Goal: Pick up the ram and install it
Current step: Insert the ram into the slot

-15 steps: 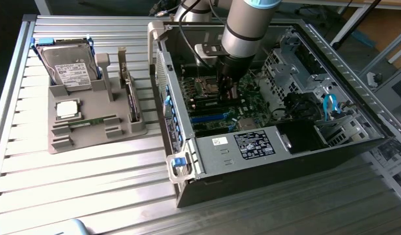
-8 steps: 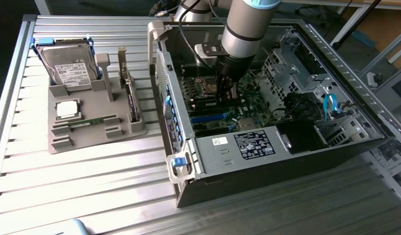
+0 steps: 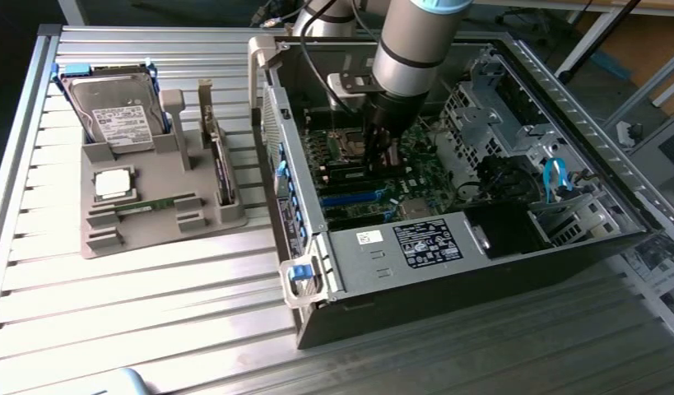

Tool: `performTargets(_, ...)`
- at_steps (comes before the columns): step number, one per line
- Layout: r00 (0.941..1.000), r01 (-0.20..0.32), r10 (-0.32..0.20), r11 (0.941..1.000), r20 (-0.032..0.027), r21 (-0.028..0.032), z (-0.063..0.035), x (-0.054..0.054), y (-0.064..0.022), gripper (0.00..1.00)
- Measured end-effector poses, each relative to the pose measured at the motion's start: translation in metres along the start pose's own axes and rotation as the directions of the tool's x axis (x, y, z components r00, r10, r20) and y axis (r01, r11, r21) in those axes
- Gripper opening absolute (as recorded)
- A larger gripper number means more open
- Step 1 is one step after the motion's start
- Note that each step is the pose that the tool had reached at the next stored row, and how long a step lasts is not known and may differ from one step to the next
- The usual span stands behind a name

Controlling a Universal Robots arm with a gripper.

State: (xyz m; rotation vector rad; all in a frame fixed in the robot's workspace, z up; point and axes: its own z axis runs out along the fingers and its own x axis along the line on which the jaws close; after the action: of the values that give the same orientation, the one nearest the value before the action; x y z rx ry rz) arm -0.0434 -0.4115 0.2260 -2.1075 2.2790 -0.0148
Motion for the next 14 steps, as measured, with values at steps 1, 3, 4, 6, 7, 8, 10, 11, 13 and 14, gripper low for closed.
performTargets(1,1.0,0.0,0.0,1.0,0.0,0.0,-0.0014,0.0,-0.0001,0.27)
performTargets(3,1.0,0.0,0.0,1.0,0.0002,0.0001,-0.0056,0.0,-0.0002,0.27)
performTargets(4,1.0,0.0,0.0,1.0,0.0001,0.0001,-0.0076,0.0,-0.0002,0.27)
performTargets(6,1.0,0.0,0.0,1.0,0.0006,0.0,-0.0116,0.0,-0.0004,0.27)
performTargets(7,1.0,0.0,0.0,1.0,0.001,0.0,-0.0138,0.0,-0.0004,0.27)
performTargets(8,1.0,0.0,0.0,1.0,0.0013,0.0,-0.0157,0.0,-0.0005,0.27)
performTargets(10,1.0,0.0,0.0,1.0,0.0015,0.0,-0.0164,0.0,-0.0005,0.27)
performTargets(11,1.0,0.0,0.0,1.0,0.0014,0.0,-0.0167,0.0,-0.0006,0.27)
performTargets(13,1.0,0.0,0.0,1.0,0.001,-0.0001,-0.0174,-0.001,-0.0006,0.27)
performTargets(14,1.0,0.0,0.0,1.0,0.0,0.0,-0.0177,-0.001,-0.0005,0.26)
